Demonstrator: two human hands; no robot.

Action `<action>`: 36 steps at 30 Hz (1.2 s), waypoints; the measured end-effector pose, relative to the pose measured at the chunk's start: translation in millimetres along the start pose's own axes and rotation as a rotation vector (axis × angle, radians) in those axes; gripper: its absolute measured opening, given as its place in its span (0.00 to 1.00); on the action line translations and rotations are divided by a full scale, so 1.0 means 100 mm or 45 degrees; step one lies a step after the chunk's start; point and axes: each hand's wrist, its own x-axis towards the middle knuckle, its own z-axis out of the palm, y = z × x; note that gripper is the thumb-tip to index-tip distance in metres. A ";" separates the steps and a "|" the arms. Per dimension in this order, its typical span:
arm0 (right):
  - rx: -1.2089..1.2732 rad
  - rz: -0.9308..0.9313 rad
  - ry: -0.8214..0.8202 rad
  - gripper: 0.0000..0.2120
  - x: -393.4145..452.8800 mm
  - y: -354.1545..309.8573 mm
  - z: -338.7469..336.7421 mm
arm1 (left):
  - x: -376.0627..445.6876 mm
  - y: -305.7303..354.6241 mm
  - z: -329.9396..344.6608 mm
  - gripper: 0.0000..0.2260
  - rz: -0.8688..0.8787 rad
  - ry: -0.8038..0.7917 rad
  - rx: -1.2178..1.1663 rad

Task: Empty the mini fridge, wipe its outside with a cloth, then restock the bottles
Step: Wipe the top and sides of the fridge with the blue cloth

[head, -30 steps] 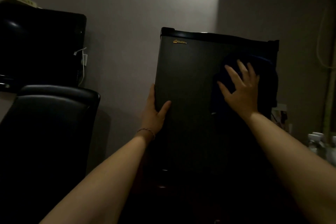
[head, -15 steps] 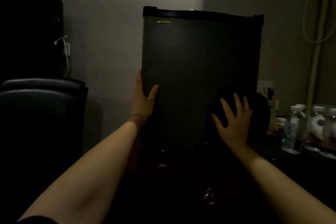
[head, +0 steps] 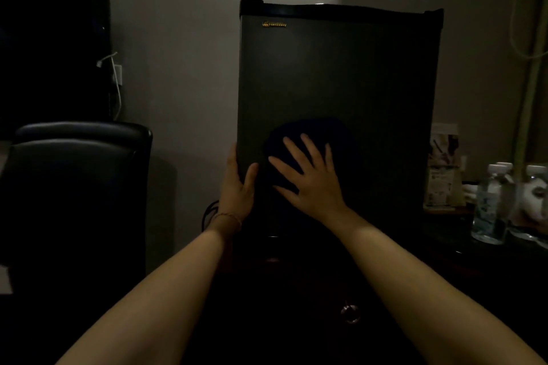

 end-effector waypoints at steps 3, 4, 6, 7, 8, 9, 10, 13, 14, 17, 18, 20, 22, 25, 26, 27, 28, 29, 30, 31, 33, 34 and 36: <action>0.000 -0.025 -0.026 0.28 0.03 0.26 -0.11 | -0.01 -0.01 0.03 0.30 -0.007 0.026 0.010; -0.002 0.019 -0.027 0.28 0.01 0.36 -0.15 | -0.01 -0.01 0.03 0.29 -0.007 0.036 0.008; -0.003 0.156 0.000 0.28 -0.13 0.55 -0.20 | 0.01 -0.04 0.03 0.29 -0.030 0.038 -0.023; -0.006 0.220 0.020 0.28 -0.23 0.65 -0.21 | 0.02 -0.06 0.03 0.29 -0.042 0.028 -0.042; -0.014 0.265 0.031 0.28 -0.36 0.75 -0.23 | 0.03 -0.08 0.02 0.29 -0.056 0.021 -0.059; -0.024 0.293 0.030 0.29 -0.50 0.84 -0.25 | 0.03 -0.09 0.02 0.29 -0.066 0.016 -0.063; -0.031 0.319 0.022 0.29 -0.66 0.92 -0.28 | 0.03 -0.09 0.02 0.29 -0.060 0.014 -0.059; -0.035 0.449 0.017 0.30 -1.11 1.02 -0.32 | 0.03 -0.07 0.01 0.29 -0.059 0.009 -0.052; -0.032 0.497 0.021 0.30 -1.22 1.01 -0.31 | 0.03 -0.06 0.00 0.29 -0.061 0.011 -0.044; -0.034 0.543 -0.031 0.32 -1.38 0.96 -0.32 | 0.01 -0.03 0.02 0.29 -0.046 0.024 -0.028; -0.038 0.523 -0.067 0.32 -1.39 0.96 -0.34 | 0.00 -0.02 0.02 0.29 -0.046 0.032 -0.033; -0.056 0.428 -0.155 0.33 -1.38 0.97 -0.36 | 0.00 -0.02 0.03 0.29 -0.045 0.034 -0.032; -0.113 0.211 -0.235 0.33 -1.33 0.95 -0.36 | 0.01 -0.04 0.04 0.29 -0.047 0.044 -0.030; -0.164 -0.115 -0.279 0.34 -1.15 0.81 -0.31 | 0.00 -0.01 0.03 0.28 -0.061 0.063 -0.005; -0.158 -0.173 -0.280 0.34 -1.08 0.73 -0.29 | -0.01 0.00 0.02 0.27 -0.061 0.049 -0.015; -0.147 -0.212 -0.276 0.33 -1.00 0.65 -0.26 | -0.03 0.02 0.01 0.26 -0.060 0.033 -0.037; -0.133 -0.237 -0.264 0.33 -0.92 0.56 -0.24 | -0.04 0.03 0.00 0.25 -0.072 0.022 -0.055; -0.114 -0.253 -0.248 0.32 -0.85 0.48 -0.21 | -0.04 0.04 -0.01 0.24 -0.091 0.019 -0.066; -0.091 -0.268 -0.232 0.32 -0.78 0.40 -0.18 | -0.04 0.03 -0.04 0.23 -0.120 0.026 -0.074; -0.073 -0.288 -0.223 0.32 -0.71 0.31 -0.15 | -0.04 0.03 -0.06 0.22 -0.141 0.031 -0.076; -0.073 -0.355 -0.218 0.31 -0.59 0.12 -0.08 | -0.03 0.04 -0.11 0.21 -0.159 0.024 -0.054; -0.080 -0.403 -0.217 0.31 -0.53 0.02 -0.04 | -0.02 0.06 -0.14 0.21 -0.171 0.012 -0.069; -0.081 -0.516 -0.230 0.32 -0.42 -0.19 0.05 | 0.00 0.06 -0.21 0.23 -0.214 -0.026 -0.210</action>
